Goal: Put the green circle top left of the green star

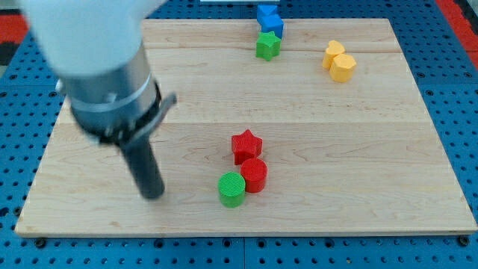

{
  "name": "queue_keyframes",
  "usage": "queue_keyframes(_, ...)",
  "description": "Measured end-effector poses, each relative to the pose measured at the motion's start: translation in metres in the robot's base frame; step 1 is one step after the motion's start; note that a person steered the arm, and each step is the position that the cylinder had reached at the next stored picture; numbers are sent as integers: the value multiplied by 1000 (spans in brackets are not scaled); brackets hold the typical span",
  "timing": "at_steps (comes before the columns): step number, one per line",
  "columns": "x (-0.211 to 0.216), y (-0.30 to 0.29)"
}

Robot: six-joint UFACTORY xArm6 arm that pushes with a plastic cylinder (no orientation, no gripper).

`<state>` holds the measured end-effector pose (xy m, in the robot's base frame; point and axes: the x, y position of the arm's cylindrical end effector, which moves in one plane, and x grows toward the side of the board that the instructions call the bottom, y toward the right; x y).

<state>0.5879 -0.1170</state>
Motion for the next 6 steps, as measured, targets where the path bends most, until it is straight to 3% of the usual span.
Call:
queue_keyframes(1,31,95)
queue_keyframes(2,21,165)
queue_keyframes(3,5,73)
queue_keyframes(4,-12,57)
queue_keyframes(6,21,78)
